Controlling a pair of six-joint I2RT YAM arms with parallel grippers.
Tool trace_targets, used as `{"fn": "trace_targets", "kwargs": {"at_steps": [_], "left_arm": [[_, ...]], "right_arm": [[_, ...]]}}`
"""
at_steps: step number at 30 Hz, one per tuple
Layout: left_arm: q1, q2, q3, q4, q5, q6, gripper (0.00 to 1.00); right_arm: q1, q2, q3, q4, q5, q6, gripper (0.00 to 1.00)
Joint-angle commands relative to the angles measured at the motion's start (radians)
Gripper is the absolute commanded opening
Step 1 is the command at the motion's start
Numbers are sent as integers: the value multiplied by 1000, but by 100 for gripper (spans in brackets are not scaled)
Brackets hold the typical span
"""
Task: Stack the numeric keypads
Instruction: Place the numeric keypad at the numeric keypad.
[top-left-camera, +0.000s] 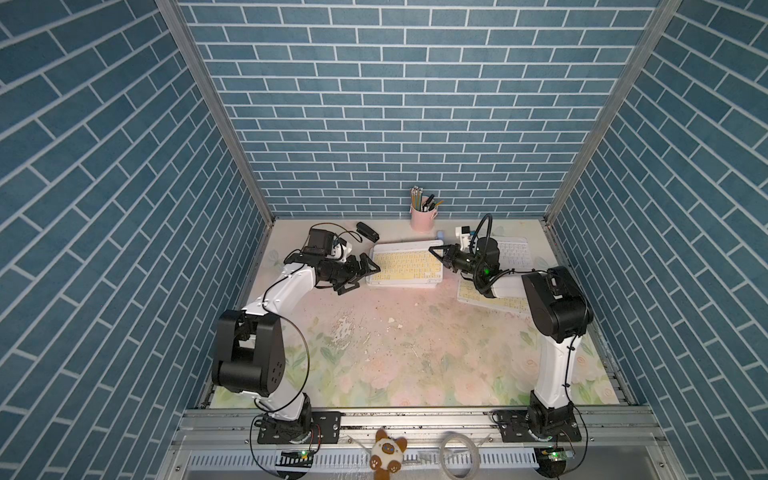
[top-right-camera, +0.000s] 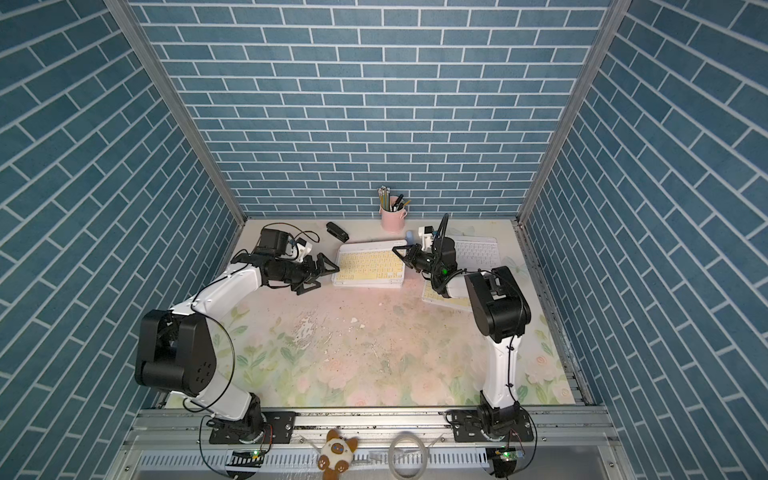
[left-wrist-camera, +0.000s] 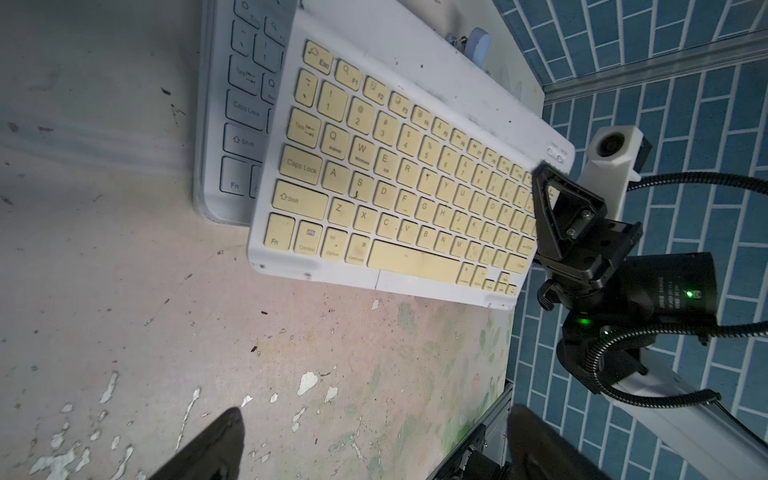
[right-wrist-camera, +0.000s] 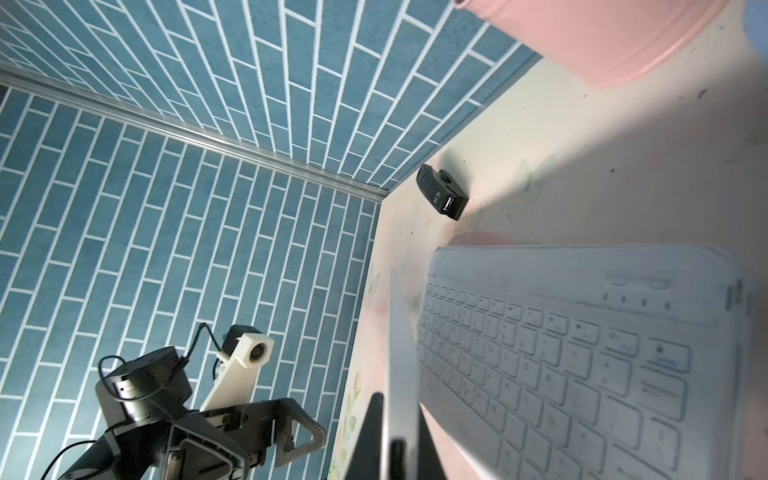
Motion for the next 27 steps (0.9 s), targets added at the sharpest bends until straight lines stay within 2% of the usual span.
{"fn": "trace_targets", "kwargs": {"at_steps": [1, 10, 23, 27], "left_arm": [[2, 20, 19, -5, 6, 24, 100], [2, 40, 12, -8, 4, 39, 99], [2, 48, 6, -11, 4, 48, 99], [2, 51, 8, -12, 8, 47, 99]], "right_arm": [[-8, 34, 57, 123, -49, 59, 0], [-17, 162, 114, 251, -47, 163, 0], [-29, 210, 157, 159, -41, 120, 0], [-37, 202, 155, 116, -48, 88, 9]]}}
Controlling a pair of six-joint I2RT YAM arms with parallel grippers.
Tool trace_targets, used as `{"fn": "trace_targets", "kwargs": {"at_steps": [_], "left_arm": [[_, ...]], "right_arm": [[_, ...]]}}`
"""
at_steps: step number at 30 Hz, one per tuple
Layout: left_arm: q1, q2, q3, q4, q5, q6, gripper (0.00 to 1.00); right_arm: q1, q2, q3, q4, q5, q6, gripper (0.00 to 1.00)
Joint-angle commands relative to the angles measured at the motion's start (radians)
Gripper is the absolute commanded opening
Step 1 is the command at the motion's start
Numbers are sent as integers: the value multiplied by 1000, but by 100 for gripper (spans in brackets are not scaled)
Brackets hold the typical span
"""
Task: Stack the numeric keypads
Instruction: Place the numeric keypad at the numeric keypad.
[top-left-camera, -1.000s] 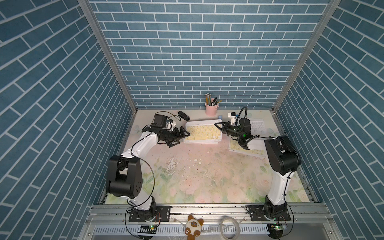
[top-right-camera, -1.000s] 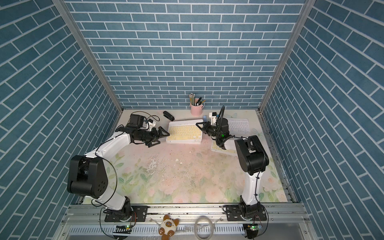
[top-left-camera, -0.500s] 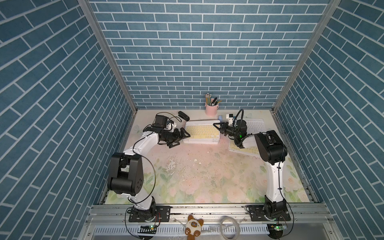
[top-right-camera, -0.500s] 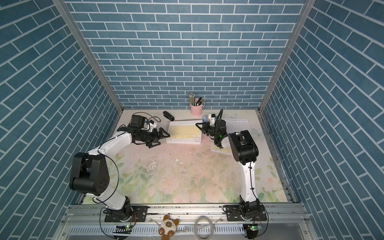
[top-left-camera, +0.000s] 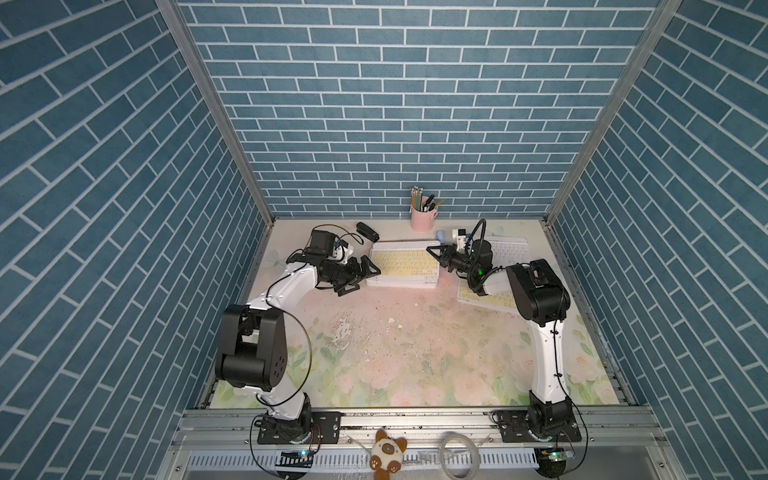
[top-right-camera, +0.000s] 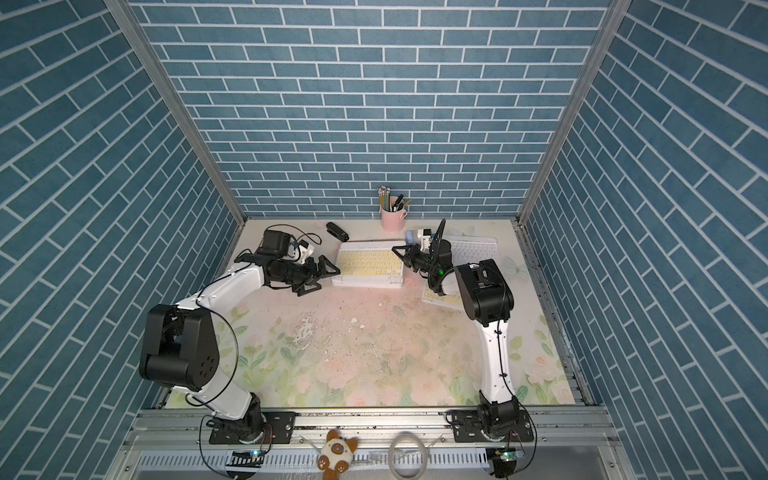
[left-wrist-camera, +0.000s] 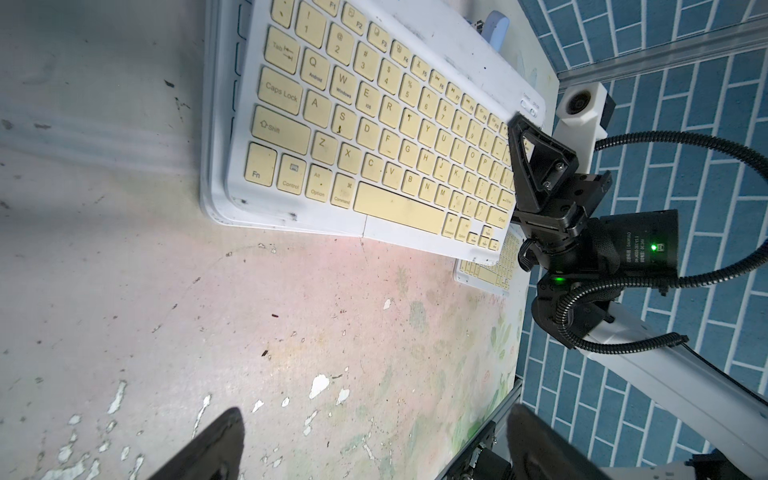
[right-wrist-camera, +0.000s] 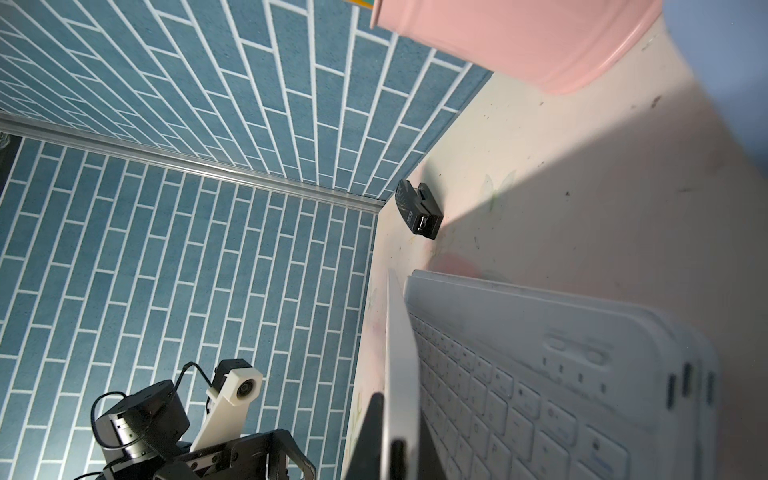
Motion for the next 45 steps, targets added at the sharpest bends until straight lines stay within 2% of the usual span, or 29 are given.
{"fn": "trace_targets", "kwargs": {"at_steps": [1, 9, 14, 23, 29, 34, 45], "left_arm": [[2, 17, 7, -12, 9, 15, 100], [2, 27, 9, -10, 10, 13, 100], [2, 32, 4, -1, 11, 8, 100], [-4, 33, -1, 17, 27, -5, 100], [-4, 28, -10, 14, 29, 0, 100], [-5, 30, -16, 20, 33, -1, 100], [-10, 39, -17, 20, 39, 3, 100]], "right_arm": [[-12, 3, 28, -7, -27, -21, 9], [-18, -3, 42, -121, -60, -90, 34], [-20, -52, 39, -278, -63, -185, 40], [-25, -155, 105, -692, -23, -454, 43], [-26, -147, 218, -967, 22, -610, 43], [-27, -151, 267, -1127, 94, -717, 43], [-28, -124, 340, -1219, 134, -759, 44]]}}
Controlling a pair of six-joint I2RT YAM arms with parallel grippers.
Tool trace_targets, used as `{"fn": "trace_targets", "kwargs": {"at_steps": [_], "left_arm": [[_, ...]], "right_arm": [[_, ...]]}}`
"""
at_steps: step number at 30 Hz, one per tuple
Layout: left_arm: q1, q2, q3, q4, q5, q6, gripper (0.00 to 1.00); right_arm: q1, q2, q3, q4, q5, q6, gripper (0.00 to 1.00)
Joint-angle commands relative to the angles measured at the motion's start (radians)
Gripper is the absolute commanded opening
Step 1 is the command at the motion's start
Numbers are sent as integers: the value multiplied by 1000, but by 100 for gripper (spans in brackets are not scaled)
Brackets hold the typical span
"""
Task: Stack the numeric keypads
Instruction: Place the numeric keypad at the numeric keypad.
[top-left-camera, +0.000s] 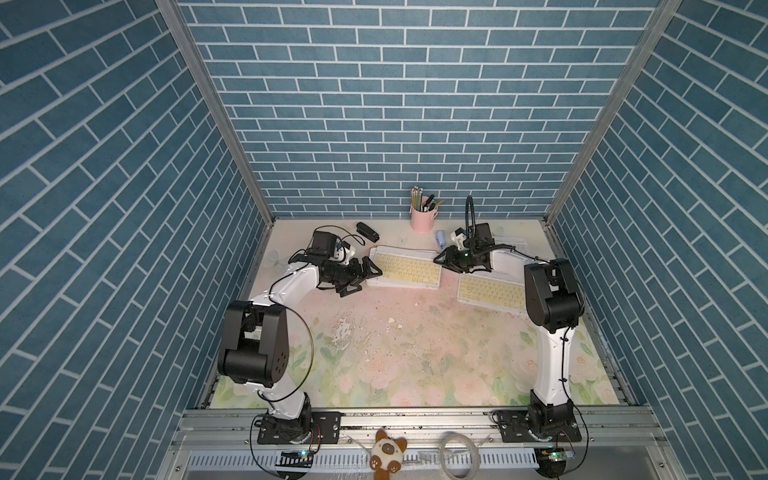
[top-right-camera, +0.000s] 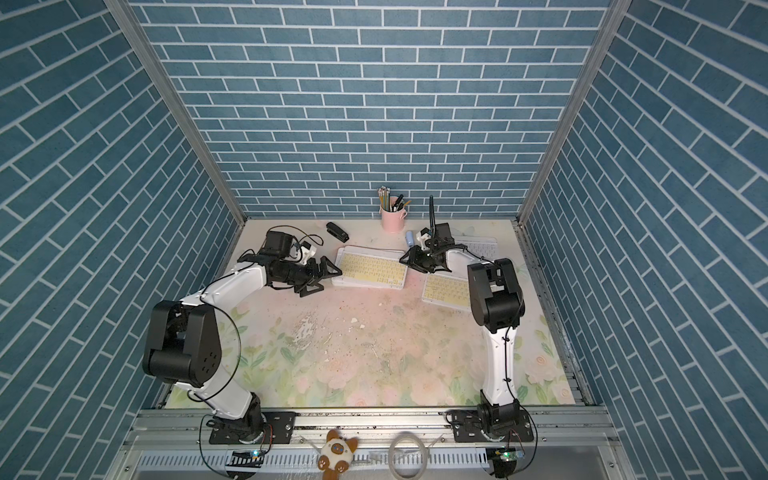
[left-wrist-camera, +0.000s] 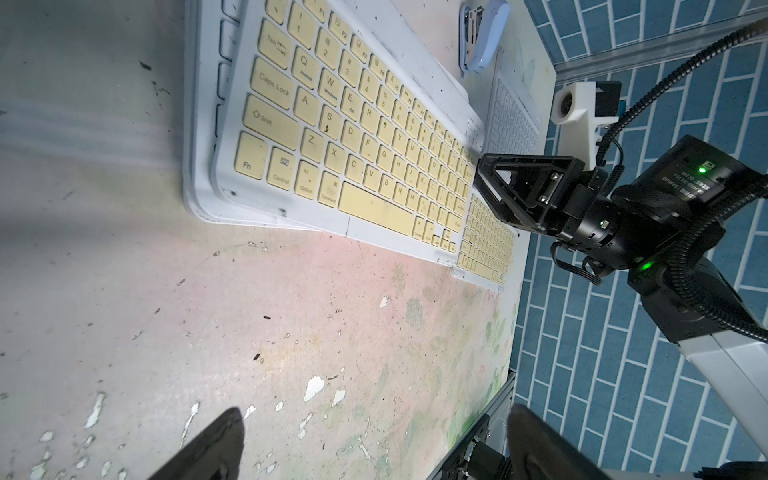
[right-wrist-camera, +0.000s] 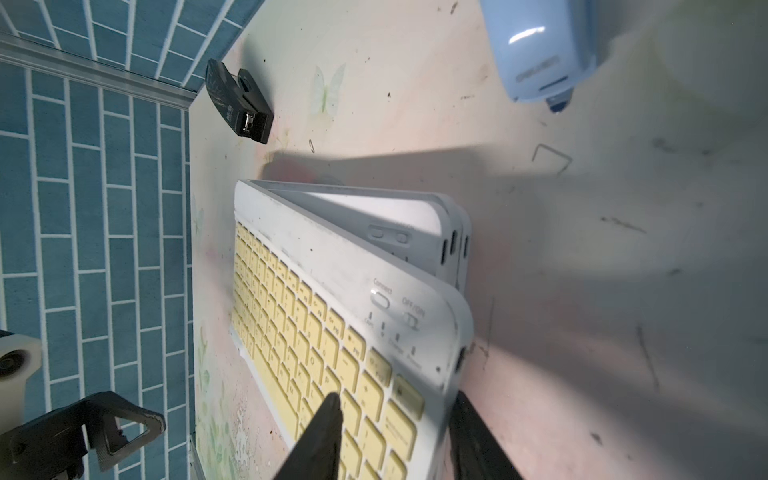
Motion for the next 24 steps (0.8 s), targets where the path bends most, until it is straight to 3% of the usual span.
{"fn": "trace_targets", "kwargs": {"at_steps": [1, 13, 16, 20, 24], "left_arm": [[-5, 12, -14, -4, 9, 9, 100], [-4, 14, -16, -5, 11, 12, 100], [-7, 4, -12, -12, 16, 20, 100], [-64, -15, 71, -94, -29, 95, 99], [-156, -17, 132, -59, -66, 73, 100]], "right_arm": [[-4, 2, 60, -43, 15, -54, 44], [4, 30, 145, -103, 28, -41, 44], [3, -9, 93, -84, 71, -46, 44], [-5, -163, -1, -132, 169, -80, 52], [-67, -329, -169, -164, 238, -49, 70]]}}
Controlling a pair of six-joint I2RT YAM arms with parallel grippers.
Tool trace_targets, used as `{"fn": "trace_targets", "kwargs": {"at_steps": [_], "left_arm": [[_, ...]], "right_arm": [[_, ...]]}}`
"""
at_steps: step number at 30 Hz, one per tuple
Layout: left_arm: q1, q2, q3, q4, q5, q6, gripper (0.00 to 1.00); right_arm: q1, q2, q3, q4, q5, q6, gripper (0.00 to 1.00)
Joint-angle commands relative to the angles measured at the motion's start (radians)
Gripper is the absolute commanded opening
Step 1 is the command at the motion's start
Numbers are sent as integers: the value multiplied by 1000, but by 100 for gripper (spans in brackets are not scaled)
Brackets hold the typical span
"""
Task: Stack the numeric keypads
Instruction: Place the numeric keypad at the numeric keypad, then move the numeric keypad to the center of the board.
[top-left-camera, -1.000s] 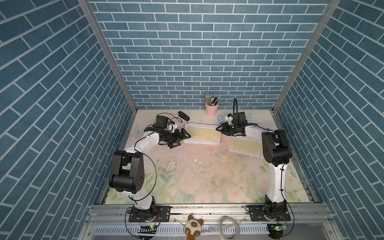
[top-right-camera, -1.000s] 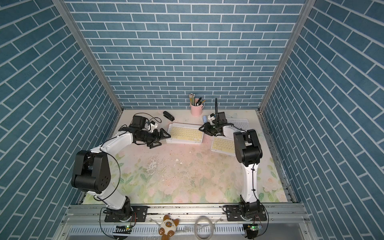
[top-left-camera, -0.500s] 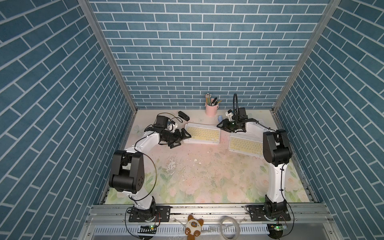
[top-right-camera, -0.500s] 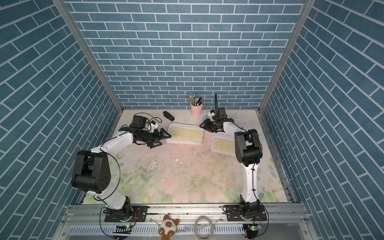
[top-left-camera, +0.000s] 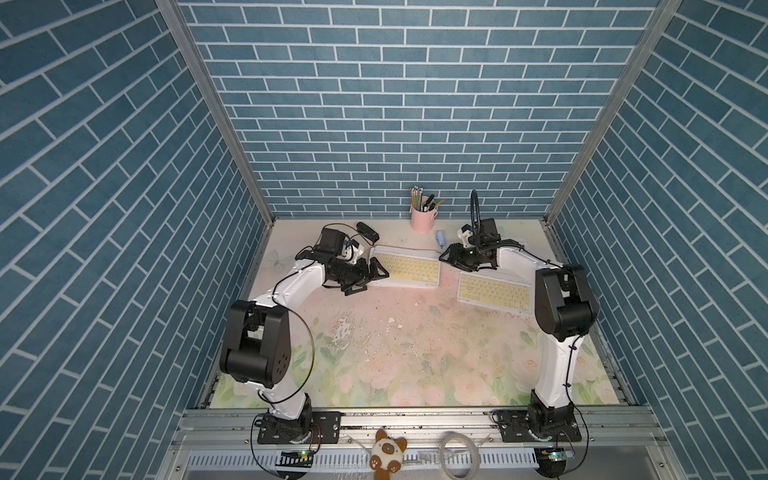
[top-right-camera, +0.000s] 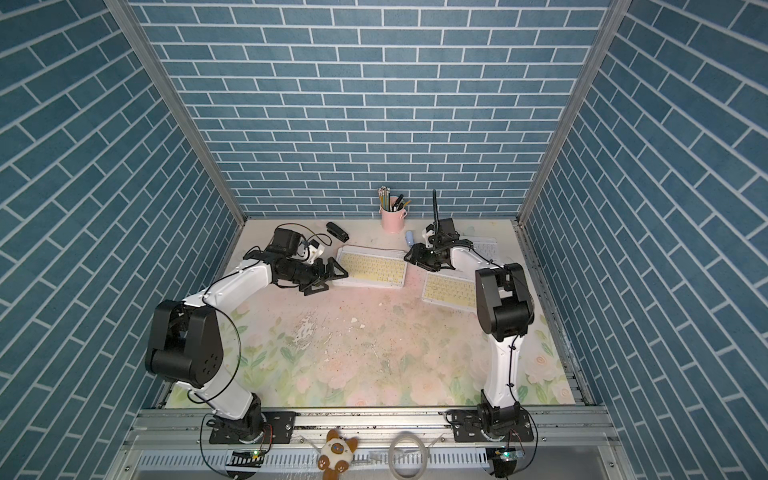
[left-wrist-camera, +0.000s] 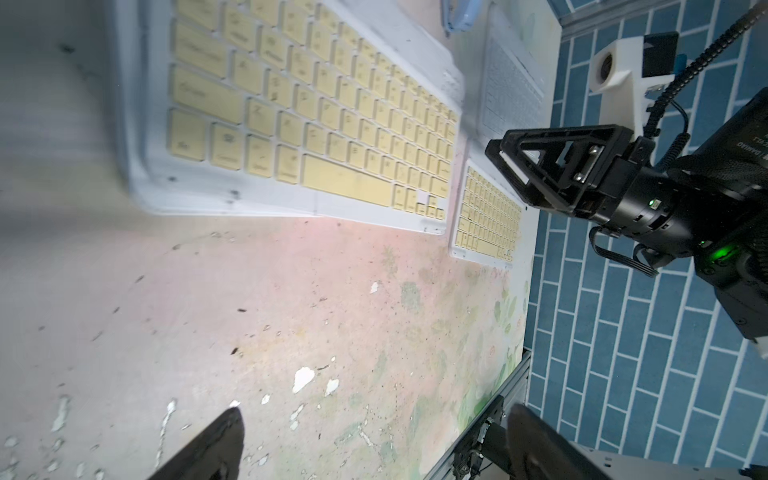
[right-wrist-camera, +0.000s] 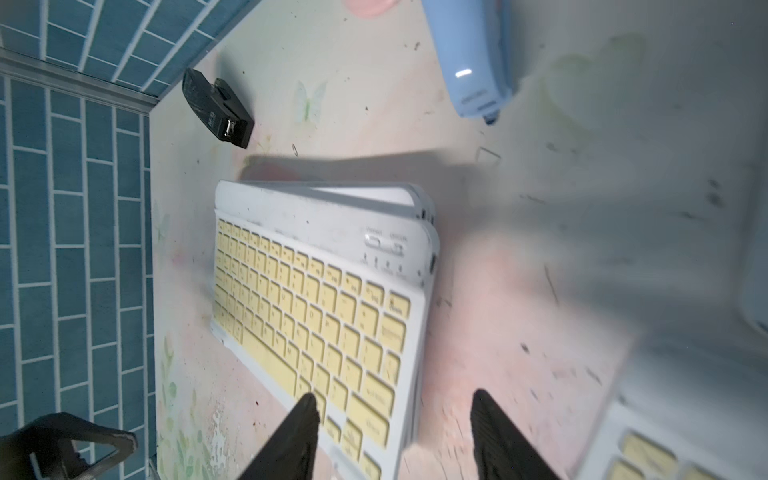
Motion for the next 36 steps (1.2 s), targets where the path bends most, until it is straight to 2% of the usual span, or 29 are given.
{"fn": "trace_targets", "kwargs": {"at_steps": [1, 4, 8, 12, 15, 18, 22, 27, 36], "left_arm": [[-79, -11, 54, 29, -32, 2, 99], [-146, 7, 79, 78, -64, -24, 100], [-262, 47, 118, 150, -109, -60, 100], [-352, 114, 153, 217, -111, -105, 100], [-391, 154, 178, 227, -108, -112, 100], [-413, 171, 180, 233, -101, -118, 100], [-414, 176, 170, 232, -102, -115, 99], [-414, 188, 190, 210, -101, -107, 100], [-414, 189, 193, 170, -120, -81, 99]], "right_arm": [[-69, -182, -116, -56, 122, -10, 73], [-134, -298, -212, -137, 244, -14, 83], [-292, -388, -320, -160, 297, 11, 88], [-400, -348, -314, -190, 388, -16, 89], [-448, -246, -252, -195, 376, -53, 89], [-447, -160, -169, -204, 384, -133, 91], [-422, -98, -110, -141, 321, -185, 94], [-366, 29, 30, -203, 329, -244, 96], [-273, 138, 118, -236, 321, -313, 99]]}}
